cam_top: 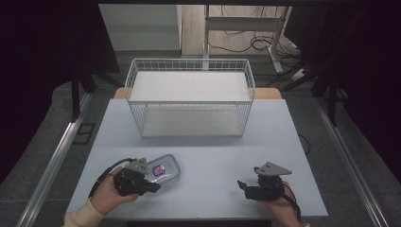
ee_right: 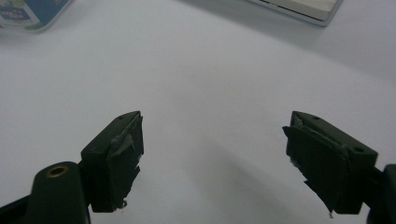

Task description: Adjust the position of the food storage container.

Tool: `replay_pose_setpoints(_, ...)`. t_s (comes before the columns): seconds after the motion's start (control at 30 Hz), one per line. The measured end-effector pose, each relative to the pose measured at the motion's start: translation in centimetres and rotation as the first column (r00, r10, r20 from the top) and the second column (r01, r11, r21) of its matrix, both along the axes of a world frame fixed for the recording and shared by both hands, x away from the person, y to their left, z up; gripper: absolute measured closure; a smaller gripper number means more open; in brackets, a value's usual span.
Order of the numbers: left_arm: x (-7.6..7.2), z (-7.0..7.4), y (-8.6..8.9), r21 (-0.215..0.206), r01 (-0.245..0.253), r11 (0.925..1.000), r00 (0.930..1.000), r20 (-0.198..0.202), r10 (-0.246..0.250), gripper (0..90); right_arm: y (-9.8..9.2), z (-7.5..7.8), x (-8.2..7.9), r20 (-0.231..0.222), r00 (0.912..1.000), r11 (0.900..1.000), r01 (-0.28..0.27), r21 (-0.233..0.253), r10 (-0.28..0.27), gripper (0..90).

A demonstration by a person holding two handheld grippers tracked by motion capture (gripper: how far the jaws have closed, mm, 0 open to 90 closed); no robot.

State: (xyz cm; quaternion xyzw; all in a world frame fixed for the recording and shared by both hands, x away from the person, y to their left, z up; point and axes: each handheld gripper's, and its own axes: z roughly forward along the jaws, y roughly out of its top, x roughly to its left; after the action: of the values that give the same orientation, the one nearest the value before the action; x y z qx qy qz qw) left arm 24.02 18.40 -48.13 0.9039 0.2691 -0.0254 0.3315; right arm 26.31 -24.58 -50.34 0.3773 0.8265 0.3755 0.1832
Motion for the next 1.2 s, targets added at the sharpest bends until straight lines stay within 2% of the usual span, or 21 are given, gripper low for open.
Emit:
replay_pose_setpoints(0.1, -0.4, -0.4, 0.3, 0.014, -0.005, 0.9999, 1.0, -0.005, 0.005, 90.0, 0.1, 0.0, 0.0, 0.0, 1.0, 1.0, -0.001, -0.001, 0.001, 19.0)
replay_pose_setpoints(0.2, -1.0, -1.3, 0.7, 0.057, -0.019, 0.9982, 0.9998, -0.002, 0.019, 90.0, 0.1, -0.1, 0.0, -0.002, 1.0, 1.0, -0.001, -0.007, 0.001, 19.0)
replay_pose_setpoints(0.27, -1.0, -1.5, 0.7, 0.059, -0.025, 0.9979, 0.9997, 0.0, 0.025, 90.0, 0.1, 0.0, 0.0, -0.004, 1.0, 1.0, -0.001, -0.009, 0.001, 19.0)
replay_pose_setpoints(0.3, -0.9, -1.7, 1.0, 0.039, -0.026, 0.9989, 0.9996, -0.01, 0.027, 90.0, 0.1, 0.0, 0.0, -0.004, 1.0, 1.0, -0.001, -0.008, 0.001, 19.0)
replay_pose_setpoints(0.33, -0.9, -1.7, 1.0, 0.039, -0.026, 0.9989, 0.9996, -0.01, 0.027, 90.0, 0.1, 0.0, 0.0, -0.004, 1.0, 1.0, -0.001, -0.008, 0.001, 19.0)
replay_pose_setpoints(0.57, -0.5, -2.0, 1.2, 0.091, -0.057, 0.9943, 0.9981, 0.027, 0.054, 90.0, 0.1, 0.0, 0.0, -0.004, 1.0, 1.0, 0.001, -0.009, -0.001, 19.0)
replay_pose_setpoints(0.73, 0.0, -2.2, 1.8, 0.093, -0.081, 0.9924, 0.9965, 0.032, 0.078, 90.0, 0.1, 0.0, -0.1, -0.004, 1.0, 1.0, 0.0, -0.008, 0.0, 19.0)
replay_pose_setpoints(0.9, 1.4, -2.3, 2.9, 0.095, -0.139, 0.9858, 0.9899, 0.042, 0.136, 90.0, 0.1, -0.1, 0.0, -0.003, 1.0, 1.0, 0.001, -0.007, -0.001, 19.1)
replay_pose_setpoints(1.03, 2.2, -2.5, 3.3, 0.091, -0.164, 0.9823, 0.986, 0.046, 0.16, 90.0, 0.2, -0.1, 0.0, -0.006, 1.0, 1.0, -0.001, -0.01, 0.001, 19.1)
replay_pose_setpoints(1.2, 2.2, -2.4, 3.6, 0.072, -0.16, 0.9845, 0.987, 0.027, 0.158, 89.8, 0.1, -0.1, 0.0, -0.007, 1.0, 1.0, -0.001, -0.011, 0.001, 19.2)
